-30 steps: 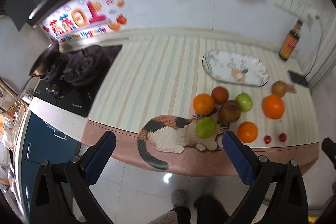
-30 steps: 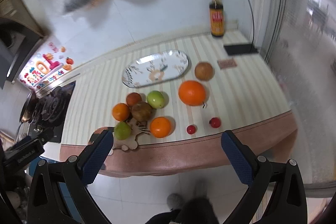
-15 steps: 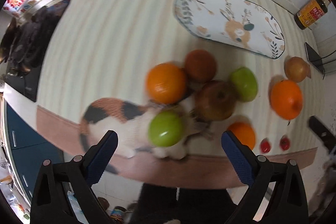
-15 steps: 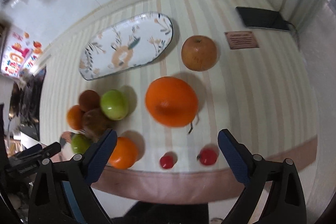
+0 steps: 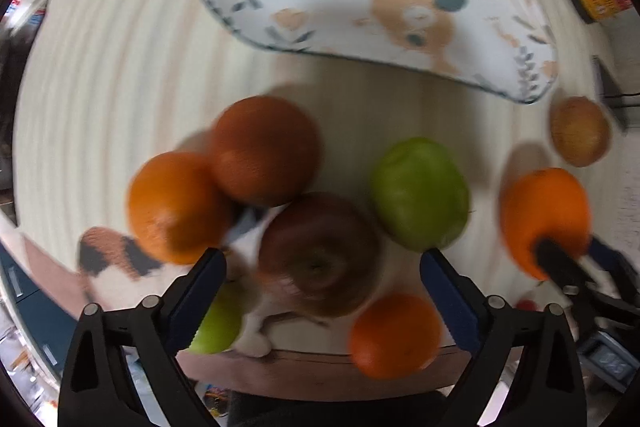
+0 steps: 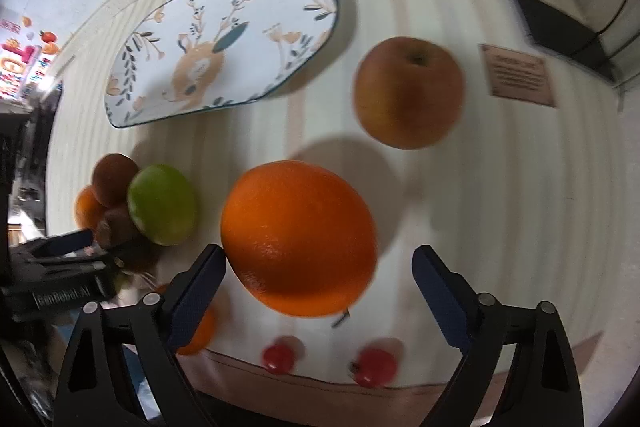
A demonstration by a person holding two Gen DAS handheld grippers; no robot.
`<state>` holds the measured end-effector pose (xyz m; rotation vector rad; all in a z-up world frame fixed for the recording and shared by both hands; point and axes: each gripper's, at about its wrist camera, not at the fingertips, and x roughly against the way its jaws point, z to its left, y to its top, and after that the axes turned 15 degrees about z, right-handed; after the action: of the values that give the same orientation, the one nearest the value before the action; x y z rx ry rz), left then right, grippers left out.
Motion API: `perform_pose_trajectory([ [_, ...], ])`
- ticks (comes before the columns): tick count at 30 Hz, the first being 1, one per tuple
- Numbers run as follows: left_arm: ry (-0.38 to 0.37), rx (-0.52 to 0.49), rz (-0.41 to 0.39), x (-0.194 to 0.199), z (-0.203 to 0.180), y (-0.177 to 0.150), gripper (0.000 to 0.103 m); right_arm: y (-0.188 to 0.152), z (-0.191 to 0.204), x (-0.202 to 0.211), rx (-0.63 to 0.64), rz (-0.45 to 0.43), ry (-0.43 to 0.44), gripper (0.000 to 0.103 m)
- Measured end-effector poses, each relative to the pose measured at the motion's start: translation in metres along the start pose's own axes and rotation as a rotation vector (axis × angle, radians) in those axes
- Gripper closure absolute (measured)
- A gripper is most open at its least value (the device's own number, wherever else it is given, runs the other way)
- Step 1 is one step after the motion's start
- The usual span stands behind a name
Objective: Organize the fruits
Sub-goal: 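Grasp the large orange with the right tool while the left tool grasps the red apple, then place the orange on the floral plate with the right tool while the left places the apple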
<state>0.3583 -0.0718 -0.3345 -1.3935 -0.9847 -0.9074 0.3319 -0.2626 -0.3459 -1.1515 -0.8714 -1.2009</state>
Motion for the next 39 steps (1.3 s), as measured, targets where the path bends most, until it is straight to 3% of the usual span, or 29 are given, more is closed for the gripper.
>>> perform_pose_trajectory([
  [2, -0.008, -0.02, -0.022, 0.004, -0.006, 0.001, 0.017, 0.005, 0.003, -0.003, 0.004, 0.011, 0.053, 0.021],
  [3, 0.001, -0.028, -0.038, 0.007, -0.008, 0.0, 0.023, 0.005, 0.005, -0.002, 0.002, 0.012, 0.04, 0.022],
  [6, 0.045, -0.04, -0.062, 0.017, -0.01, -0.003, 0.051, 0.003, 0.009, -0.004, -0.012, 0.051, 0.043, 0.022],
  [9, 0.017, -0.049, -0.062, 0.019, -0.001, -0.003, 0.049, -0.005, 0.01, -0.009, -0.012, 0.086, 0.079, 0.022],
  [16, -0.003, -0.076, -0.021, -0.002, 0.01, 0.01, 0.038, -0.009, 0.018, -0.01, -0.011, 0.054, 0.032, 0.02],
  [20, 0.007, -0.097, -0.026, -0.011, 0.007, 0.012, 0.039, -0.004, 0.016, -0.009, -0.018, 0.051, 0.032, 0.019],
  [26, 0.001, -0.095, -0.038, -0.015, 0.002, 0.004, 0.04, 0.0, 0.018, -0.026, -0.036, 0.09, 0.104, 0.021],
  [39, -0.037, -0.158, -0.075, 0.03, -0.02, -0.022, 0.04, -0.013, 0.017, 0.005, -0.045, 0.005, 0.109, 0.022],
])
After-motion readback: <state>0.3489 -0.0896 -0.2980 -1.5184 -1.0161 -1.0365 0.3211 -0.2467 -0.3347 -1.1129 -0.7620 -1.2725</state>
